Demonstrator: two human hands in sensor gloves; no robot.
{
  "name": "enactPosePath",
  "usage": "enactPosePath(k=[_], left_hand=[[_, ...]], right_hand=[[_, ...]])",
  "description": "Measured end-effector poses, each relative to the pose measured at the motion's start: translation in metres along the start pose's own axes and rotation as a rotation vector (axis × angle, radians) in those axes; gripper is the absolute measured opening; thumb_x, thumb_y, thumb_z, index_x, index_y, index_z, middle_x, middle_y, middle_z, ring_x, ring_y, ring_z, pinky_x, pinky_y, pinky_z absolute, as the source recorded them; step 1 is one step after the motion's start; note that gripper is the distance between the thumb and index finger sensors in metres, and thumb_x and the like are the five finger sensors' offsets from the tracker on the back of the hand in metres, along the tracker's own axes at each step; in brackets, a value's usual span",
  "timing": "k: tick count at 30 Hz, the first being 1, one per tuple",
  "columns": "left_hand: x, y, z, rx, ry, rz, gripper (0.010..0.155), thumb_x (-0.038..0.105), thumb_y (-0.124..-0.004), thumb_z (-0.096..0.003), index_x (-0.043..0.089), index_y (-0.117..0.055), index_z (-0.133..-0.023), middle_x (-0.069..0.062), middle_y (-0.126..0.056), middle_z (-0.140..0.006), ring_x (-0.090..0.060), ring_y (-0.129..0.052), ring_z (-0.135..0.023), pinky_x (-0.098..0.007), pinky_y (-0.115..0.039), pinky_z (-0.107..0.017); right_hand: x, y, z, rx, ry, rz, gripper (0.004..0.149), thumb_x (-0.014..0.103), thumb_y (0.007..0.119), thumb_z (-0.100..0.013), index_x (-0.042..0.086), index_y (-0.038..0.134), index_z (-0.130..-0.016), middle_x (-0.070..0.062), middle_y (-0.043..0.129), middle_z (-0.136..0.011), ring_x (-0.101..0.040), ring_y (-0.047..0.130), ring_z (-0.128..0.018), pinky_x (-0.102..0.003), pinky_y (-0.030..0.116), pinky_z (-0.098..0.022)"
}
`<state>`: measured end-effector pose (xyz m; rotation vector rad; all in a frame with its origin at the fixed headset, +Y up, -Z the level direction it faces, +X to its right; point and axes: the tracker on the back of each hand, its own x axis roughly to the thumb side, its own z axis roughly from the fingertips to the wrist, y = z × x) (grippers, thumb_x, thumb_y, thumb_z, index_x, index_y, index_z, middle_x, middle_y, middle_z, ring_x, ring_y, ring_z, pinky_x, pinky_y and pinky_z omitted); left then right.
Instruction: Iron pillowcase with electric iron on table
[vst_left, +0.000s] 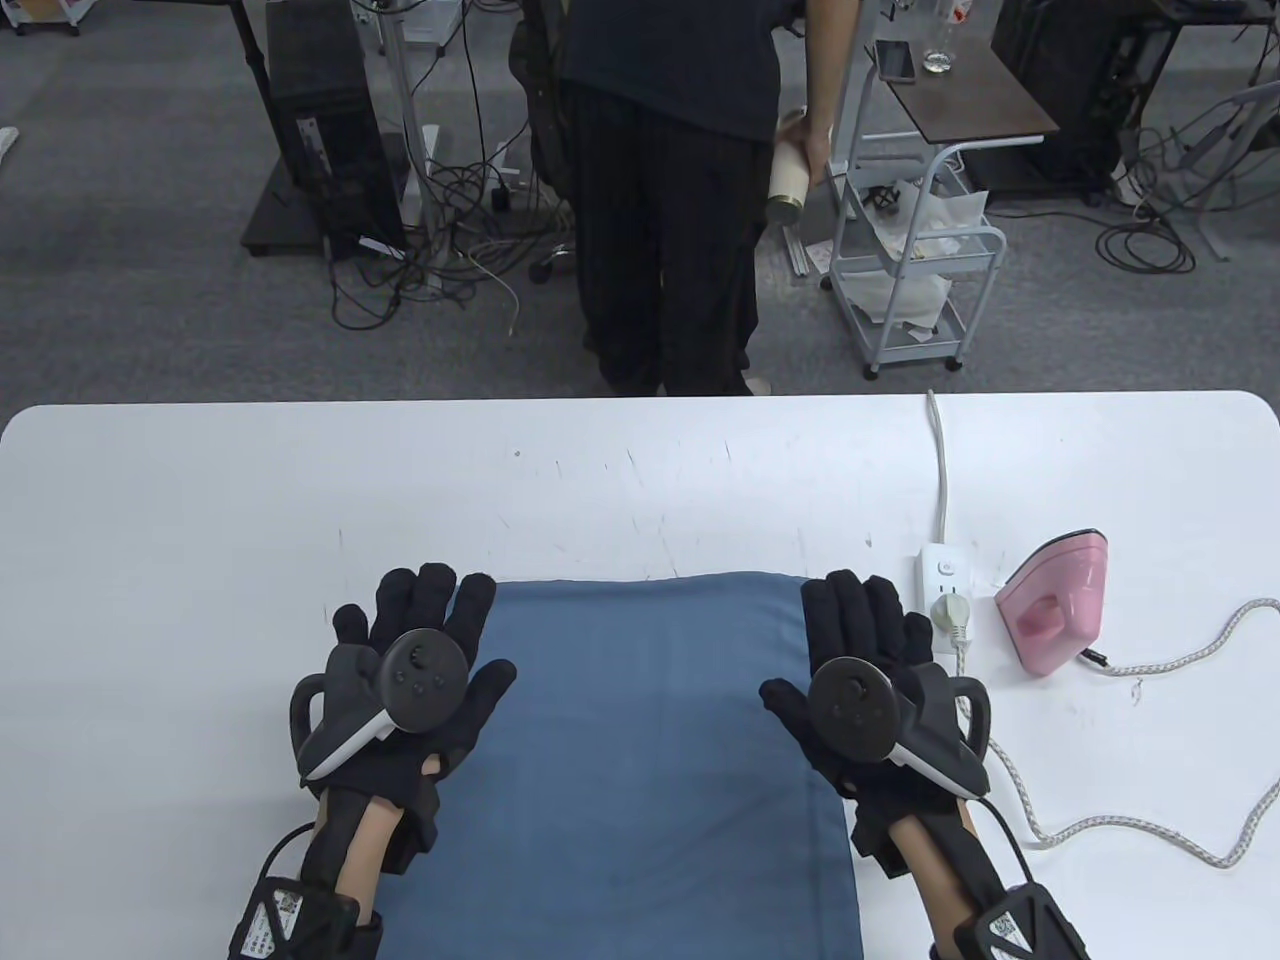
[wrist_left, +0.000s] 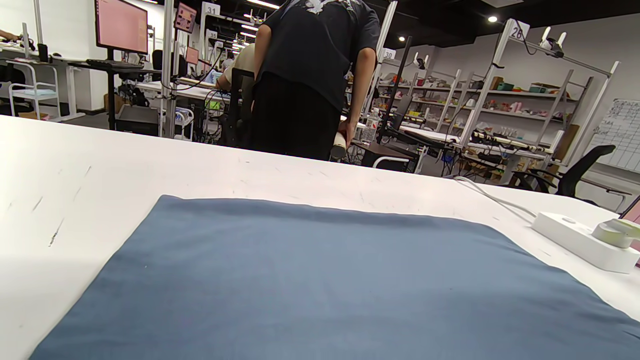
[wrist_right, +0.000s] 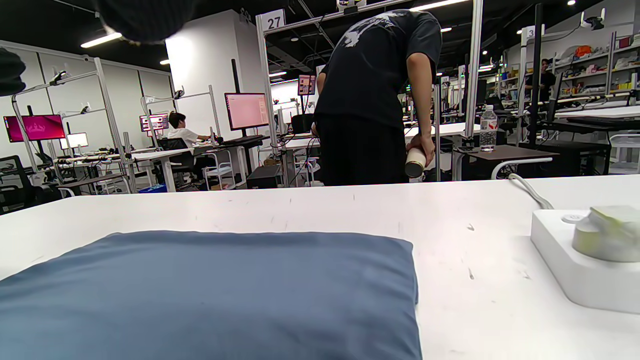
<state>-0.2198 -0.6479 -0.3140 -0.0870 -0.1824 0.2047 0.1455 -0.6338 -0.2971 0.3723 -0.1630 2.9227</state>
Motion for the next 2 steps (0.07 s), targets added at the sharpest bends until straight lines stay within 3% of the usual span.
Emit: enactPosePath(k=[2], left_hand=[[0.0005, -0.0004, 0.0001, -0.002, 0.001, -0.004, 0.075, 0.064, -0.045, -0.0483, 0.041, -0.003, -0.106, -0.004, 0.002, -0.117, -0.037, 0.003, -0.109, -0.072, -0.007, -0.072]], right_hand=[[0.0000, -0.0004, 0.0007, 0.006, 0.001, 0.004, 0.089, 0.051, 0.062, -0.052, 0.006, 0.012, -0.110, -0.025, 0.012, -0.116, -0.057, 0.011, -0.100, -0.076, 0.025, -0.068]])
